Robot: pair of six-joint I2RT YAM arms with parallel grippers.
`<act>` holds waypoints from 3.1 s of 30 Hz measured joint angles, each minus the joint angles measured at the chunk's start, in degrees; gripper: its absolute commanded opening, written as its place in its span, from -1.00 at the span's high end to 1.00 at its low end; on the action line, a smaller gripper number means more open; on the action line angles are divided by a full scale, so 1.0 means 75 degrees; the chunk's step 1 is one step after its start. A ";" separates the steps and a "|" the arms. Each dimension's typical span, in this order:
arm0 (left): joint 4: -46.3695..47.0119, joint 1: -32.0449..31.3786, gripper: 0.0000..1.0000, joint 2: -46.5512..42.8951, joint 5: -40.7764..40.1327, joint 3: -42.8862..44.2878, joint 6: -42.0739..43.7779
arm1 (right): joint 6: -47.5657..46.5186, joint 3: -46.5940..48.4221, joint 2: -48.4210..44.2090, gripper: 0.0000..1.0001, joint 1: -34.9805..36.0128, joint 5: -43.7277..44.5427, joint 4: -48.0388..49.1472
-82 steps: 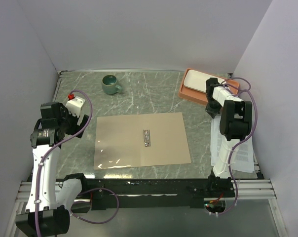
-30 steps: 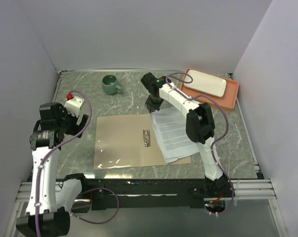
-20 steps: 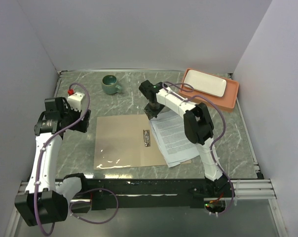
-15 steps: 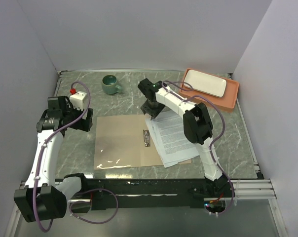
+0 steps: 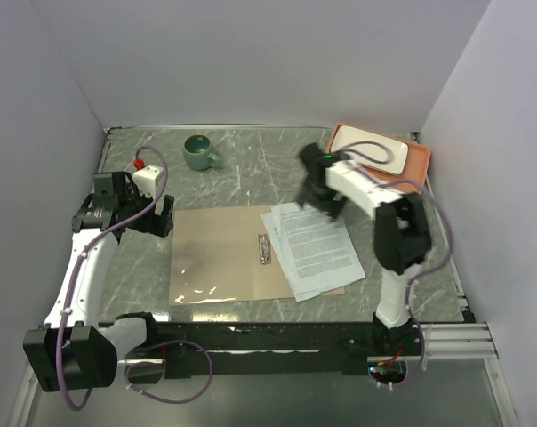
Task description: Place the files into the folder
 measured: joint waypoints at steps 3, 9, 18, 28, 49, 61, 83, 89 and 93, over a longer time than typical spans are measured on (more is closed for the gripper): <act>-0.0003 0.0000 -0.92 0.0026 0.0012 0.0000 0.0000 | -0.0510 -0.1384 -0.1070 -0.96 -0.1431 0.0000 0.0137; 0.0000 0.0000 -0.93 0.0050 0.0006 0.0000 0.0000 | -0.1562 -0.2366 -0.1684 -0.81 -0.2978 -0.0041 0.0466; -0.0003 0.0000 -0.93 0.0105 -0.0012 0.0000 0.0006 | -0.2856 -0.3136 -0.1751 -0.48 -0.2786 -0.1259 0.1376; -0.0009 0.0000 -0.93 0.0082 -0.0079 0.0000 0.0061 | -0.3037 -0.3386 -0.1763 -0.31 -0.2824 -0.1629 0.1507; -0.0166 0.0000 -0.93 -0.0076 -0.0350 0.0309 0.0262 | -0.2279 -0.4581 -0.2524 0.10 -0.1886 -0.1988 0.1524; -0.0166 0.0000 -0.92 -0.0236 -0.0376 0.0125 0.0283 | -0.1976 -0.4809 -0.3016 -0.08 -0.1588 -0.2072 0.1463; -0.0117 0.0000 -0.92 -0.0335 -0.0609 0.0020 0.0411 | -0.2104 -0.4809 -0.2617 -0.39 -0.1559 -0.2028 0.1740; -0.0117 0.0000 -0.92 -0.0335 -0.0609 0.0020 0.0408 | -0.2285 -0.4826 -0.2769 -0.40 -0.1565 -0.1926 0.1734; -0.0119 0.0000 -0.92 -0.0335 -0.0609 0.0020 0.0408 | -0.2375 -0.4838 -0.2771 -0.31 -0.1644 -0.2002 0.1874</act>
